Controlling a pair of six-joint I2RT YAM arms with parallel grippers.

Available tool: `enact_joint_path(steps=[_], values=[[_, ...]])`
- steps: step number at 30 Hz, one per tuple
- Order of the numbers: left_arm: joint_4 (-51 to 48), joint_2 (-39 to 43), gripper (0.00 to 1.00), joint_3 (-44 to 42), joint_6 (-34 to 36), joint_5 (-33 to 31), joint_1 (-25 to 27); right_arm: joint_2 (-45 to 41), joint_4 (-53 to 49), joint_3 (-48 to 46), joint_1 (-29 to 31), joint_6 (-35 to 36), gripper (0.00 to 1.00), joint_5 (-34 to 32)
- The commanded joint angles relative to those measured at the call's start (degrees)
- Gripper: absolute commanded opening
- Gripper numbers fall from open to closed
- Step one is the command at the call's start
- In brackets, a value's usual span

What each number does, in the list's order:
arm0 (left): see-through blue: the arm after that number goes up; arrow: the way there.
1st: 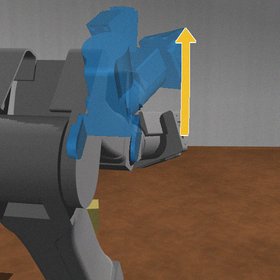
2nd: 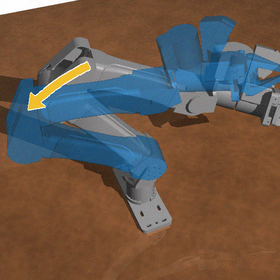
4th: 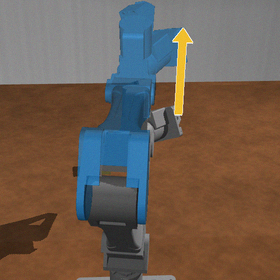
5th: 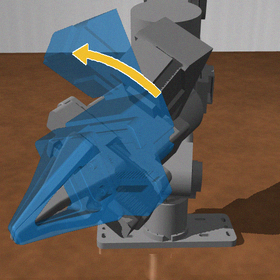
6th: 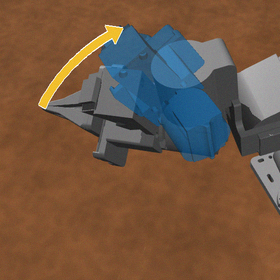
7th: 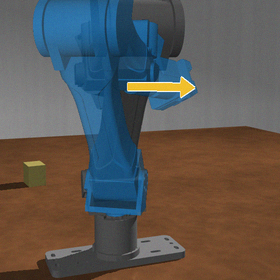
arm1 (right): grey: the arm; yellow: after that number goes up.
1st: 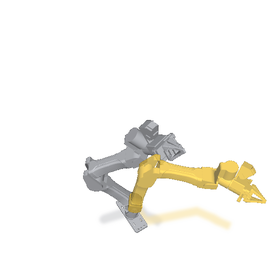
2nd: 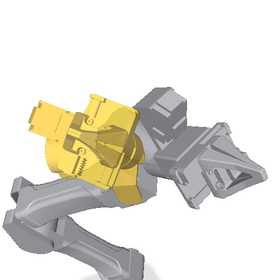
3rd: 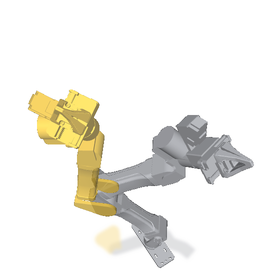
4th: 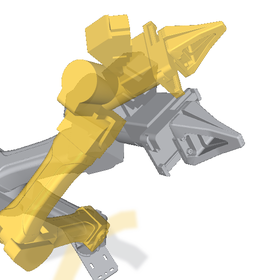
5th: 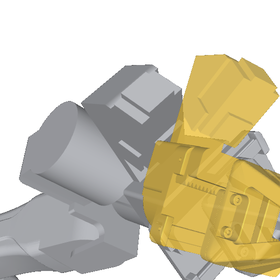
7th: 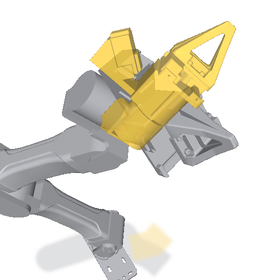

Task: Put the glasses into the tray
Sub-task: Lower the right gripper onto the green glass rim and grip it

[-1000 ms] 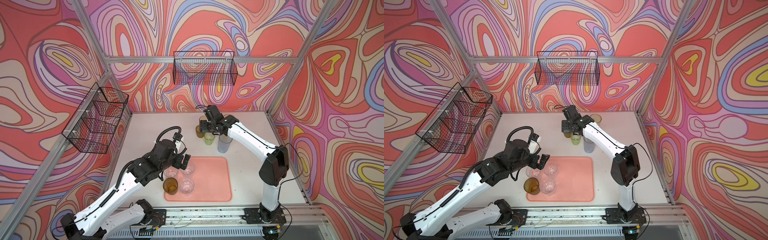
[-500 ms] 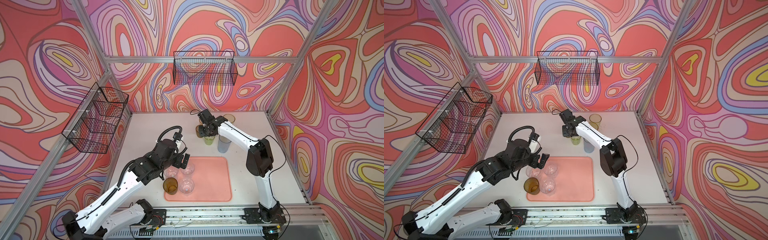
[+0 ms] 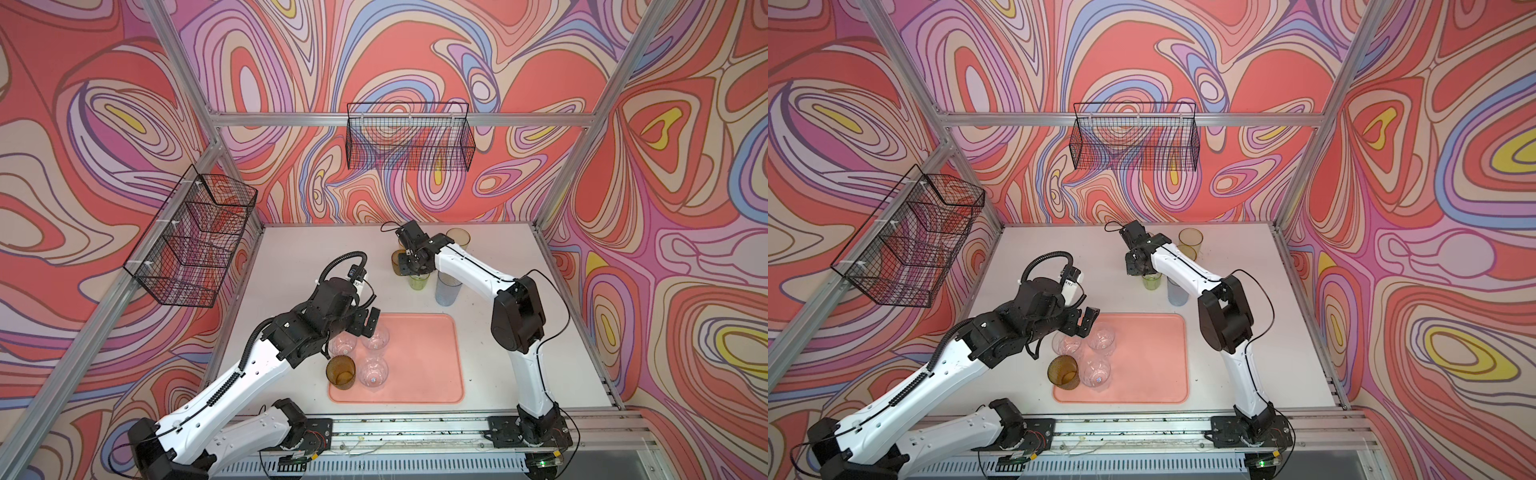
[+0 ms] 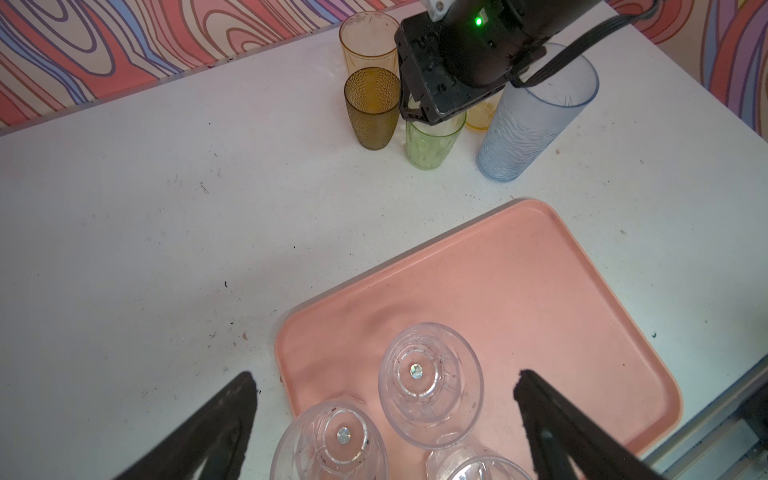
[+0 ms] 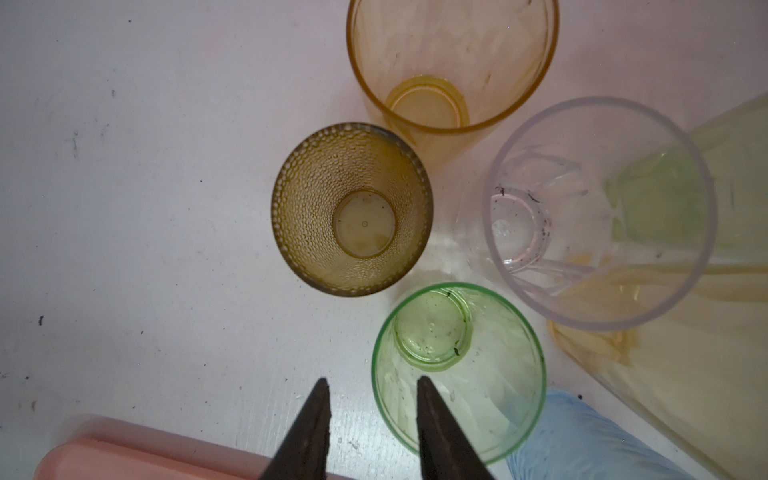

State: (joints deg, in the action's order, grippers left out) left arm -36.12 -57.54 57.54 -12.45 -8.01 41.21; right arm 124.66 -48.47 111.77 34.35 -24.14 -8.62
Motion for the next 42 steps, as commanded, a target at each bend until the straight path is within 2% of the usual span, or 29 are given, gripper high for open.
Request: enact_joint_path(steps=[1, 7, 13, 28, 42], values=[[-0.7, -0.3, 1.00, 0.2, -0.4, -1.0, 0.2, 1.7, 0.3, -0.6, -0.5, 0.1, 0.32, 0.4], [-0.7, -0.3, 1.00, 0.2, -0.5, -0.9, 0.2, 2.7, 0.0, -0.6, -0.5, 0.0, 0.29, 0.3], [-0.9, -0.7, 1.00, 0.3, -0.6, -0.9, 0.2, 3.1, 0.1, -0.9, -0.6, 0.0, 0.21, 0.5], [-1.4, -1.8, 1.00, 0.6, -0.6, -0.8, 0.2, 4.2, 0.4, -1.6, -0.6, 0.0, 0.15, 1.3], [-1.6, -2.0, 1.00, 0.7, -0.5, -1.2, 0.2, 1.5, 1.5, -3.8, -0.6, -0.3, 0.00, 3.6]])
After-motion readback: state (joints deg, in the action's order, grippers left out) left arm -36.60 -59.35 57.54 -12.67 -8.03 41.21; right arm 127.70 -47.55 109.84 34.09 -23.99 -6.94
